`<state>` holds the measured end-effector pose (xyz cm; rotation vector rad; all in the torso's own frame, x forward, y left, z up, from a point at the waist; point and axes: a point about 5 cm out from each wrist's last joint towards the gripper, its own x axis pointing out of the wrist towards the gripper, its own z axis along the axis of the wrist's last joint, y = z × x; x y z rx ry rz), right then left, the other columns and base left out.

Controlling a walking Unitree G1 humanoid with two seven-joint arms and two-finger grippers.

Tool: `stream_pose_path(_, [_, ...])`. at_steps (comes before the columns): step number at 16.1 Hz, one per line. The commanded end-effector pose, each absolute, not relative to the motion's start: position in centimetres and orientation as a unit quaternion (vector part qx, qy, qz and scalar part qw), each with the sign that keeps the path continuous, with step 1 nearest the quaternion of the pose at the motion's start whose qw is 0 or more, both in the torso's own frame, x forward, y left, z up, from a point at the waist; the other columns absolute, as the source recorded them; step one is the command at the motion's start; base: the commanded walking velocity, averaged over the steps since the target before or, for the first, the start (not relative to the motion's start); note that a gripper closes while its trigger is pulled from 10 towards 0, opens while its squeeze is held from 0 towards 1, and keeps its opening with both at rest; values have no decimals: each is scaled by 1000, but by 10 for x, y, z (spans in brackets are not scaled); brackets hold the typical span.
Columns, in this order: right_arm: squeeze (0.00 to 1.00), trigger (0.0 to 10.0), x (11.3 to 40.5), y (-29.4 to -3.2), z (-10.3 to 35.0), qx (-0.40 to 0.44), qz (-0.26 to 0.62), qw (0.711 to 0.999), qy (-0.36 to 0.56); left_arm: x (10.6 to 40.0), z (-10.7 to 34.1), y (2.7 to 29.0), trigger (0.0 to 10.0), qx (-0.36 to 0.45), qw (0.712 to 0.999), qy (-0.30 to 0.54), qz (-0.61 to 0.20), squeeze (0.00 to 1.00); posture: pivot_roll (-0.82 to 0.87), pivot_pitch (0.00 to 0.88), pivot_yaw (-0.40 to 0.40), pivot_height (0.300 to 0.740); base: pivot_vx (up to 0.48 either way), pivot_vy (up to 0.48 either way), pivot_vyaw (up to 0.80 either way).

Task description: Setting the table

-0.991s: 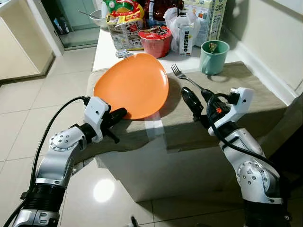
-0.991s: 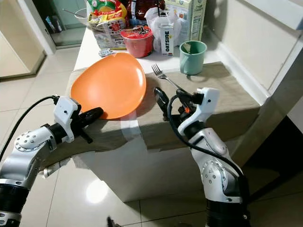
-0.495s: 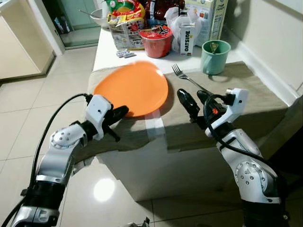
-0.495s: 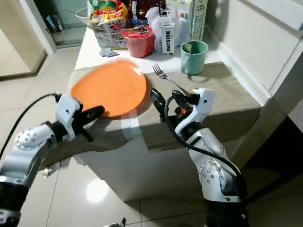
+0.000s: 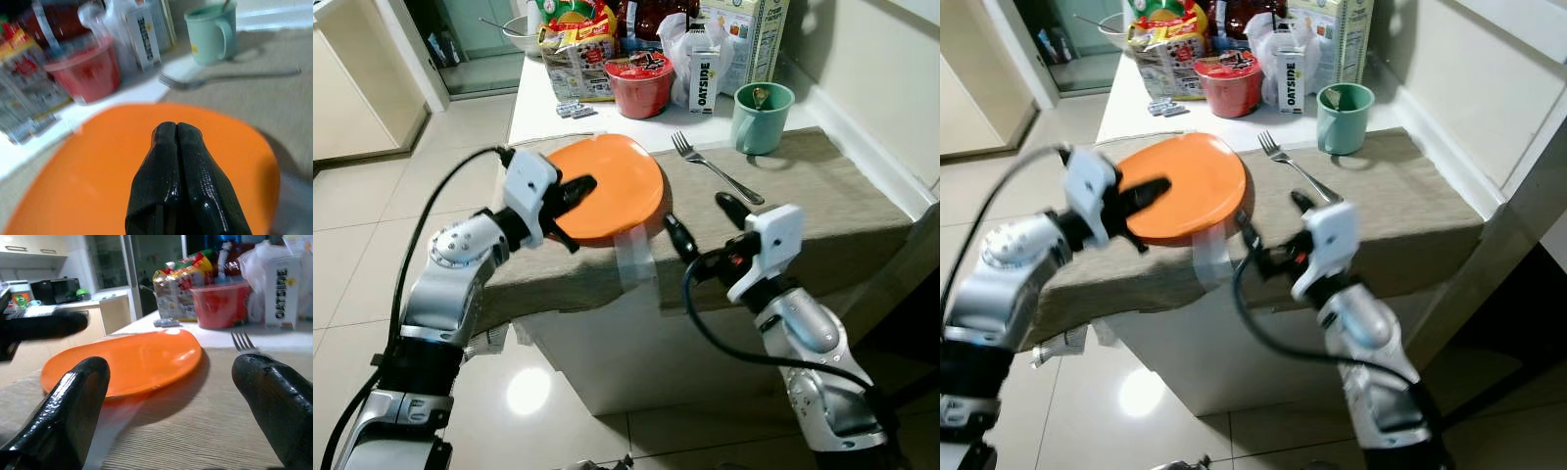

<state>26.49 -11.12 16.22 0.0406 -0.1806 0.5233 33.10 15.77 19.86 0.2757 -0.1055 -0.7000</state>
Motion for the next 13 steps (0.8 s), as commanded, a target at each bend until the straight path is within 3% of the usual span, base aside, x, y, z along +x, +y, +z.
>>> stream_pose_path(1, [0, 10000, 263, -107, 164, 6, 268, 958, -105, 335, 206, 163, 10000, 141, 932, -55, -328, 0, -125, 20, 113, 740, 0, 0, 0])
stream_pose_path(6, [0, 10000, 258, -101, 160, -6, 268, 956, -120, 376, 182, 183, 10000, 179, 940, 61, -285, 0, -136, 14, 119, 740, 0, 0, 0])
stream_pose_path(9, [0, 10000, 255, -101, 167, -4, 262, 955, -139, 388, 173, 187, 10000, 183, 946, 100, -247, 0, -166, 24, 128, 740, 0, 0, 0])
stream_pose_path(13, [0, 10000, 253, -104, 169, -2, 257, 956, -142, 391, 166, 178, 10000, 194, 938, 123, -258, 0, -182, 45, 127, 740, 0, 0, 0])
